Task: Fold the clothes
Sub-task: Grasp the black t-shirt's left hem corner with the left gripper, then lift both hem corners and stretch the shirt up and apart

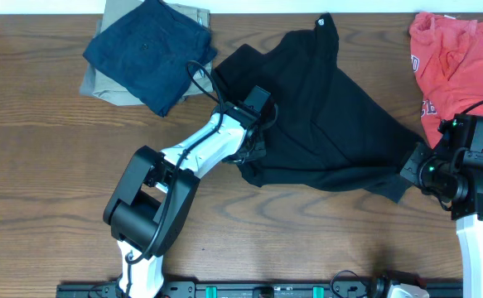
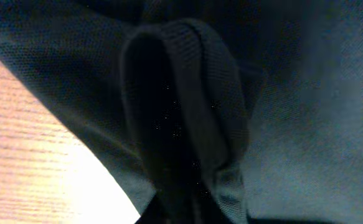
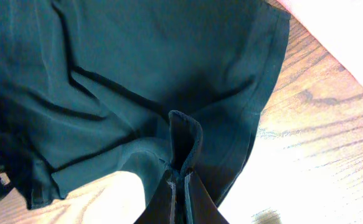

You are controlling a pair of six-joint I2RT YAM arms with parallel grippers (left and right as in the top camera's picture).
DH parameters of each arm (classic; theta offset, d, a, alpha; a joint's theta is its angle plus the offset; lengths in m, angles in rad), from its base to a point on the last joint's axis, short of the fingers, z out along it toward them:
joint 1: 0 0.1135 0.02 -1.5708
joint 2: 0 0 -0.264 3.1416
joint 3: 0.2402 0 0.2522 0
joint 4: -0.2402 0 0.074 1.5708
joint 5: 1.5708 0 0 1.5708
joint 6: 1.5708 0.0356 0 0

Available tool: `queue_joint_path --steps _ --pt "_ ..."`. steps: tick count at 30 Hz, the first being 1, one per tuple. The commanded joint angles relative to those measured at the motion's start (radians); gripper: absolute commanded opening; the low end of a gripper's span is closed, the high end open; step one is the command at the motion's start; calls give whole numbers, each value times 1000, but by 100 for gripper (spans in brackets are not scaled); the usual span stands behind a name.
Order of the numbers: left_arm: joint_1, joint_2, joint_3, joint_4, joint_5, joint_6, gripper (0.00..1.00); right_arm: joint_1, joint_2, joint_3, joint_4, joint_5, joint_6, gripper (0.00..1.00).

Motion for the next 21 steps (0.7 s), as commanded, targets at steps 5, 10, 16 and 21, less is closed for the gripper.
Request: queue_joint_path --steps 5,10,16,21 --pt "0 -55 22 -27 -26 8 6 -12 0 1 0 -6 -13 2" --pt "0 -153 23 -46 -31 28 6 -12 0 1 0 -6 -13 2" --pt "0 -329 22 -87 -84 31 6 -12 0 1 3 -6 -13 1" --pt "0 -482 23 -146 -149 31 6 -12 0 1 2 -9 -13 1"
